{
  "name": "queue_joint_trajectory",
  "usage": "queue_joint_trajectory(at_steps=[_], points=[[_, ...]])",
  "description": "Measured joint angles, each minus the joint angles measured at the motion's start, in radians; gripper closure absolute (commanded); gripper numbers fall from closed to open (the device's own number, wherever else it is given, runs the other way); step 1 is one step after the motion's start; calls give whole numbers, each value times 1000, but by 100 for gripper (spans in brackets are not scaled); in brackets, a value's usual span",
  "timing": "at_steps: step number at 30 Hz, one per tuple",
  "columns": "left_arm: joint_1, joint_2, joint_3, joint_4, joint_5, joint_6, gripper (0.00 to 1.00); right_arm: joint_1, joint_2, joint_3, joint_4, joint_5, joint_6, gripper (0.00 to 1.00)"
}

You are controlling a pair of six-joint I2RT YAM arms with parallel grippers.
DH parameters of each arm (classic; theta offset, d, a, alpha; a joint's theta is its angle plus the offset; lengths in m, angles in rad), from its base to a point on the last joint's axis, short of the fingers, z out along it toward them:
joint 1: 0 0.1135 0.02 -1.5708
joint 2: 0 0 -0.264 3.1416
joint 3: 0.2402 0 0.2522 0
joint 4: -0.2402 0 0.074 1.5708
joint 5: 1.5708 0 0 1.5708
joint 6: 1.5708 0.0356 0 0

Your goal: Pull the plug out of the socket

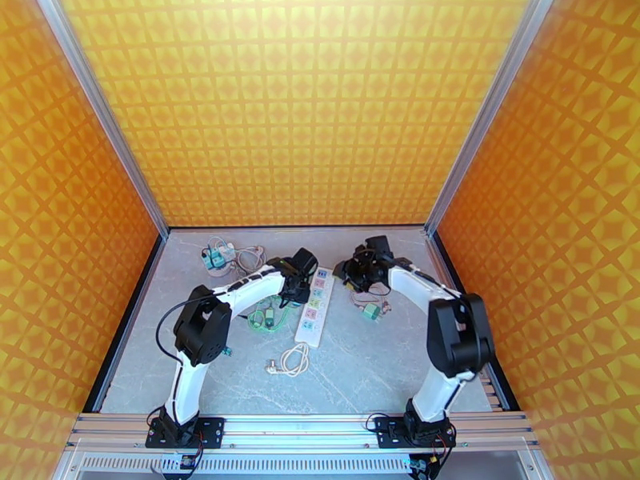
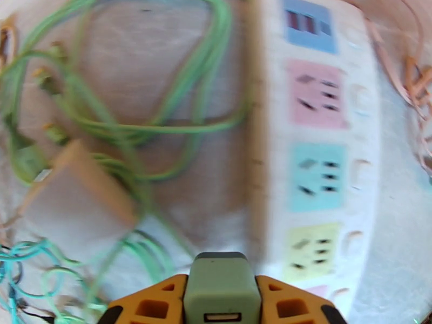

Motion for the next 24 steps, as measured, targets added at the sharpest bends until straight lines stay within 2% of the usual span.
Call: queue_joint_trajectory(at_steps=[6,15,21,24], points=[[-25,63,43,38,97,-43,72,-2,-78,0,-42,61,-1,45],[-85,189,247,63,177,-89,68,-18,-154,-14,-98,134,-16,45],[-87,191,229,75,180,-89,64,-22,-185,-56,-111,146,-19,45],[-60,191,188,83,180,-85,58,-22,-192,-77,-114,146,-19,44]])
